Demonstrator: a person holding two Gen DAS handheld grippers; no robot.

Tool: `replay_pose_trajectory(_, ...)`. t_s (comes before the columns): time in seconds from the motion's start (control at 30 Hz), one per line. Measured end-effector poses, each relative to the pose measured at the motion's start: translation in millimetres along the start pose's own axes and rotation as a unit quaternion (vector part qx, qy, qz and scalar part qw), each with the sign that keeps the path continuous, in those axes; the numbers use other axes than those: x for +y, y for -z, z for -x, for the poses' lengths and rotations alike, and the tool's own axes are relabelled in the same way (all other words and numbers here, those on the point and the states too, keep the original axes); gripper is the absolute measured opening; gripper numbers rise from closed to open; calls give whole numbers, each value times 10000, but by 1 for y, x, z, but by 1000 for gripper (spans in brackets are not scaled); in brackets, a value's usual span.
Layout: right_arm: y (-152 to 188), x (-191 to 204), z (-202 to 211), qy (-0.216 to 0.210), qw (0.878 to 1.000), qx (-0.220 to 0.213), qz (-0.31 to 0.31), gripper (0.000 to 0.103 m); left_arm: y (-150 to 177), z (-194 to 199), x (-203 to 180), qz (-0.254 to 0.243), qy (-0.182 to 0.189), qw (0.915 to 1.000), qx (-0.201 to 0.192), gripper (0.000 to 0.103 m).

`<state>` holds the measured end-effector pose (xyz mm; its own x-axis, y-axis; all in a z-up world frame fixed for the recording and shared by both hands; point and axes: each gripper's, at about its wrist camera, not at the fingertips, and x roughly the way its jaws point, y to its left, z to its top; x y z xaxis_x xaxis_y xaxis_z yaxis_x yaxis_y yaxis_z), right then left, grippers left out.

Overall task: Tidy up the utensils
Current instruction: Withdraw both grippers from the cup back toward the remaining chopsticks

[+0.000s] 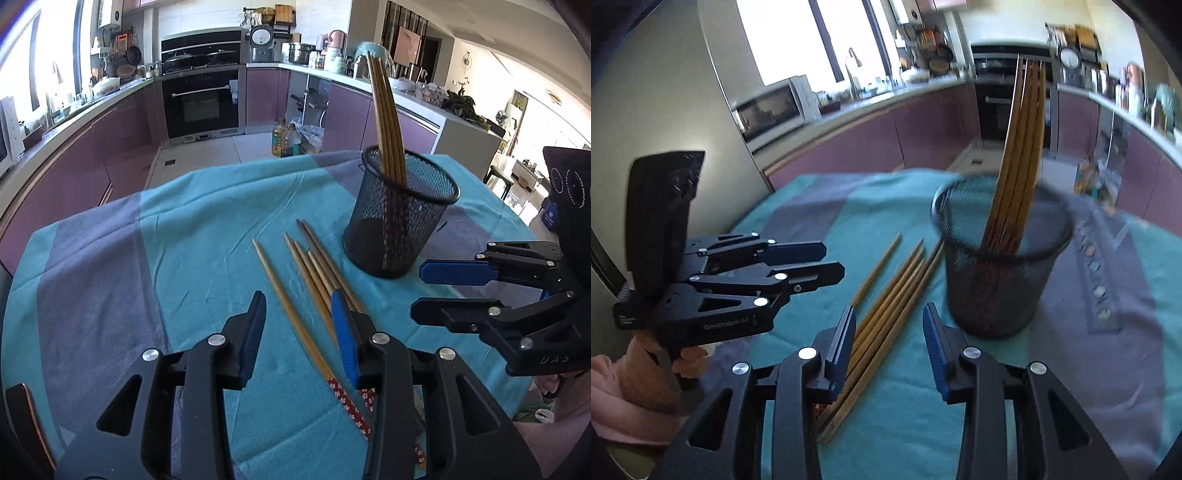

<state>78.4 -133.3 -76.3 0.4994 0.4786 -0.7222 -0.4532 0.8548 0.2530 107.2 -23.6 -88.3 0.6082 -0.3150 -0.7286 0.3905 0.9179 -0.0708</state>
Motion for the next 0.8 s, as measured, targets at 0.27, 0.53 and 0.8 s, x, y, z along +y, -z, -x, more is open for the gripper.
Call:
replay_pose_trajectory(0.27,11,6,-23,245,9994,234,-82,35,22,-19,2,31,-9,9995,319,36)
replay_pose_trajectory(0.53,14,7,-26,506,9982,302,-49,35,23,-30,-3,4,-9,9989,467,35)
replay_pose_trajectory(0.8,14,7,-26,633,9972,397,18,32,22,-32,-5,38,-17,9988,498,29)
